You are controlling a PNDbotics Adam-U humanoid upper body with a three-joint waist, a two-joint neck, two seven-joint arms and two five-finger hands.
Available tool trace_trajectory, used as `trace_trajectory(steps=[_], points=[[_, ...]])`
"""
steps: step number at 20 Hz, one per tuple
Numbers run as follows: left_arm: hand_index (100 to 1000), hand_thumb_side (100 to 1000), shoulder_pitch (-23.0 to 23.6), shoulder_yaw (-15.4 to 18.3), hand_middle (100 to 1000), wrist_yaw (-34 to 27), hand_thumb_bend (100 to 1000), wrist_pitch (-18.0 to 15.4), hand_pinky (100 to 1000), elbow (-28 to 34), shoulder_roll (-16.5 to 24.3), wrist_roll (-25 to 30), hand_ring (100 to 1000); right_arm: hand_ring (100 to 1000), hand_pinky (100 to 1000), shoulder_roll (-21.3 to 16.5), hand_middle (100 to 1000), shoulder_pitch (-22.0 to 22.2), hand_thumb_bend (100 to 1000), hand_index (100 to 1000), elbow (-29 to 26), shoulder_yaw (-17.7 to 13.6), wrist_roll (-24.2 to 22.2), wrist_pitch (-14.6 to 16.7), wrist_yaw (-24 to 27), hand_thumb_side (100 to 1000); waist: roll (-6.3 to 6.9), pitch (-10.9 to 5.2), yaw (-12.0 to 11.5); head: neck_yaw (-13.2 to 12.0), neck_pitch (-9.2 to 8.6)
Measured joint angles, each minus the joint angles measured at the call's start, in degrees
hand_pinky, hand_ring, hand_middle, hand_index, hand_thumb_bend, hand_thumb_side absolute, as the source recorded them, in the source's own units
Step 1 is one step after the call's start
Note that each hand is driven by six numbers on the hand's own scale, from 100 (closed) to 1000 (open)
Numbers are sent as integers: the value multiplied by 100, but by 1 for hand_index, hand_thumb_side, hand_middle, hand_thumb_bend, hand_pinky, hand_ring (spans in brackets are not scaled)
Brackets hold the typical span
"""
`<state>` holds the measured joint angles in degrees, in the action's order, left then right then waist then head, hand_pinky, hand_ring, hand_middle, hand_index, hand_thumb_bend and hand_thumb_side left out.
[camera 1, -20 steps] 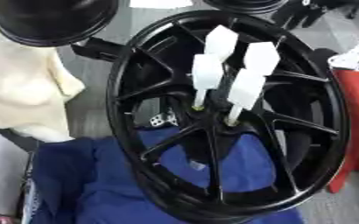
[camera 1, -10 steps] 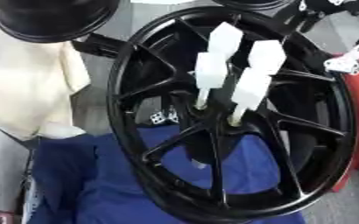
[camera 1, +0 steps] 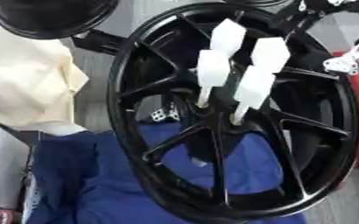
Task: Pull the pin out of the wheel hub.
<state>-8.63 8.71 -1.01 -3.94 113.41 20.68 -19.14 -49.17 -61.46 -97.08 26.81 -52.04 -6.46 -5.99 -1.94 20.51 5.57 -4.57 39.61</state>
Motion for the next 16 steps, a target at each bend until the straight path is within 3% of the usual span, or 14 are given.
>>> trace_trajectory(steps=[16], points=[[798,773,-42,-3,743,-2,100,13,763,0,-6,22,830,914,871,102,924,-56,100,996,87,-1,0,-2,-123,100,-35,162,-68,15,-101]])
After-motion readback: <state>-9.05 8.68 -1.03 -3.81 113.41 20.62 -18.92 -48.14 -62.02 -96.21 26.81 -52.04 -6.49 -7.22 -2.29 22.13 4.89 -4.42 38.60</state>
